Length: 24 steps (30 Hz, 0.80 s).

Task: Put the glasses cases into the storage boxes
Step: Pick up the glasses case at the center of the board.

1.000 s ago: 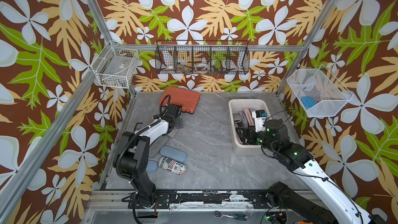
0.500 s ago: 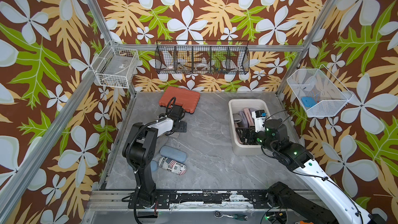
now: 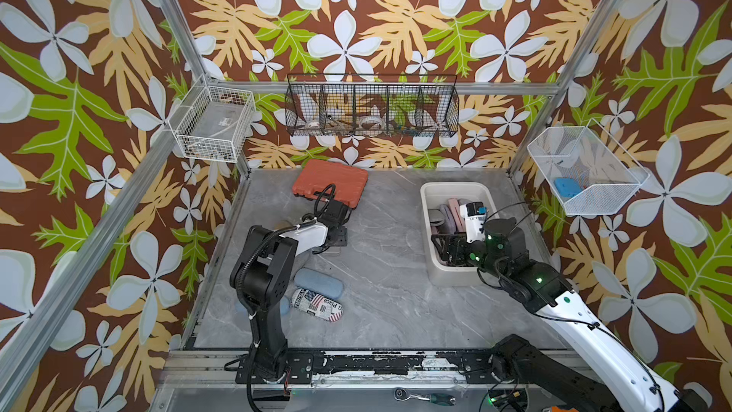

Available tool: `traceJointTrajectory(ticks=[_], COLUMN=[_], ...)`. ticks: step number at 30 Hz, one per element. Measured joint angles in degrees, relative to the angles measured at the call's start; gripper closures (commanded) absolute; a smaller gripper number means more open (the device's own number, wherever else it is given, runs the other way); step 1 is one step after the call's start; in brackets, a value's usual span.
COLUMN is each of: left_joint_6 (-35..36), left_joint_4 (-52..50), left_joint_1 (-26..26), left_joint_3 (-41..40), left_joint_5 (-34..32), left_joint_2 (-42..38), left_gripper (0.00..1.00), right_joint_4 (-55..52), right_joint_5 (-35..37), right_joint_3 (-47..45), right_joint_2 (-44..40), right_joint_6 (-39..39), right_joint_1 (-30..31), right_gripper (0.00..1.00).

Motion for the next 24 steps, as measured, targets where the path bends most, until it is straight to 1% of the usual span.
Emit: traceJointTrajectory(ticks=[2, 4, 9, 12, 14, 19, 24], left_joint_6=[-0.5, -1.3, -1.6, -2.2, -3.0, -4.8, -6.4], left_joint_4=[-0.1, -0.7, -1.4, 0.3, 1.9, 5.3, 8.7], left_joint_1=[-0.6, -1.4, -3.8, -5.3, -6.1, -7.1, -10.1], left_joint_3=[-1.3, -2.6, -6.4, -8.6, -10.0, -13.0, -16.6], left_joint_5=[-0.7, -0.9, 3.4, 6.1, 7.7, 10.8, 13.5], left_joint_2=[-1.3, -2.8, -8.5, -13.4, -16.7, -23.5, -29.3], left_gripper=[0.39, 0.42, 0.46, 0.48, 0.51, 0.51, 0.52], right_joint_4=[0.2, 0.3, 0.7, 1.1, 1.2, 2.0, 5.2], right_joint_5=[0.0, -0.2, -0.3, -0.3, -0.4, -1.2, -3.3], right_joint_3=[0.0, 0.1, 0.0, -0.4, -0.4, -0.3, -1.0], right_joint_2=[0.0, 0.2, 0.0, -0.4, -0.4, -0.2, 1.2], right_joint_6=[0.0, 0.0, 0.5, 0.8, 1.2, 2.4, 5.7], right_joint_1=[0.0, 0.0, 0.0, 0.0, 0.0, 0.0, 0.0], right_gripper=[0.22, 0.23, 0.23, 0.24, 0.24, 0.24, 0.25])
